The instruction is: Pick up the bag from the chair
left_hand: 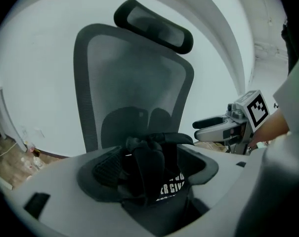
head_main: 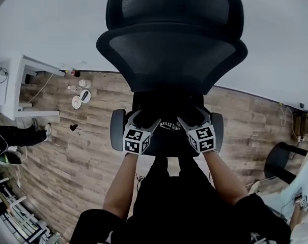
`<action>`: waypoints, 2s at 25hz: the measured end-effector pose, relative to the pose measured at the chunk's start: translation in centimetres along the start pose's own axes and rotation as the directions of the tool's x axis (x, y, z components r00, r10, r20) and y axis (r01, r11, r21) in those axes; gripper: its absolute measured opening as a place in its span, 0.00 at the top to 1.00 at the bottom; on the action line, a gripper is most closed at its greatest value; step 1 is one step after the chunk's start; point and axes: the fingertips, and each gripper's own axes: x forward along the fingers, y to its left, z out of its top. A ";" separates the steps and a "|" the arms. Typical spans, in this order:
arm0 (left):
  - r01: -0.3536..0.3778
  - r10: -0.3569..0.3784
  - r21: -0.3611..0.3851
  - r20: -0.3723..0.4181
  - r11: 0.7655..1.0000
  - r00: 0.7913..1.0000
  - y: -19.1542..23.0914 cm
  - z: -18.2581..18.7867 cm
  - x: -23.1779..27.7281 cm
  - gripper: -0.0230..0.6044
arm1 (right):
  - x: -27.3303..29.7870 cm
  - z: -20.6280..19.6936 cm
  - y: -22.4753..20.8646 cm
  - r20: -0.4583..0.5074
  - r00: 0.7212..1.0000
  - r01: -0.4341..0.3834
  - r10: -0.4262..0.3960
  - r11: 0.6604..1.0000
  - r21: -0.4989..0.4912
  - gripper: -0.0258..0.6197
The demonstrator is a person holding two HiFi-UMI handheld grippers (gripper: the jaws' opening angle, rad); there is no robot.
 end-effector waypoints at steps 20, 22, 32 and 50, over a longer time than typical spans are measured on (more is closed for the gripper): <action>0.125 -0.119 0.034 -0.137 0.992 0.983 0.3 -1.8 9.4 0.62 | 9.7 -3.9 -1.5 -0.220 0.969 -0.125 0.117 0.992 -0.023 0.69; 0.112 -0.099 0.100 -0.124 0.989 0.987 -0.2 -1.5 9.1 0.68 | 9.1 -3.1 -1.2 -0.180 0.979 -0.112 0.100 0.992 -0.061 0.80; 0.069 -0.089 0.164 0.119 0.984 0.989 -2.9 1.0 2.6 0.76 | 2.3 -0.9 0.9 0.067 0.997 -0.024 0.027 0.999 -0.042 0.86; 0.104 -0.233 0.316 0.401 0.943 0.886 -10.8 14.4 -11.0 0.81 | -12.2 11.6 4.3 0.381 0.924 0.037 0.012 0.992 -0.121 0.87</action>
